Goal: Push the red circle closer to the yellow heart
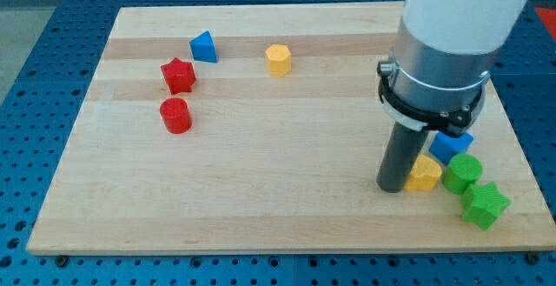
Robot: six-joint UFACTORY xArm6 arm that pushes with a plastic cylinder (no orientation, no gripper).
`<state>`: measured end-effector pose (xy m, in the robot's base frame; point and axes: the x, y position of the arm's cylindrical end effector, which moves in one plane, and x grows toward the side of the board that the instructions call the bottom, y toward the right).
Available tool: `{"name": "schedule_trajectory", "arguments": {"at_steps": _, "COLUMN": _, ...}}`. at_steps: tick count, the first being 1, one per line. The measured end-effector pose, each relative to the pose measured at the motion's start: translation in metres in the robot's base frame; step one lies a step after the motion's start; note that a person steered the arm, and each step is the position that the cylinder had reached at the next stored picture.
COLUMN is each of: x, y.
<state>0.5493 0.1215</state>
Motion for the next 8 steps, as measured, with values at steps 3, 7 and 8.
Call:
{"name": "schedule_trajectory", "arguments": {"at_steps": 3, "x": 0.002, "y": -0.148}}
{"name": "schedule_trajectory", "arguments": {"at_steps": 7, "x": -0.116, "y": -0.399}}
{"name": "schedule_trajectory", "arguments": {"at_steps": 8, "x": -0.116, "y": -0.378}}
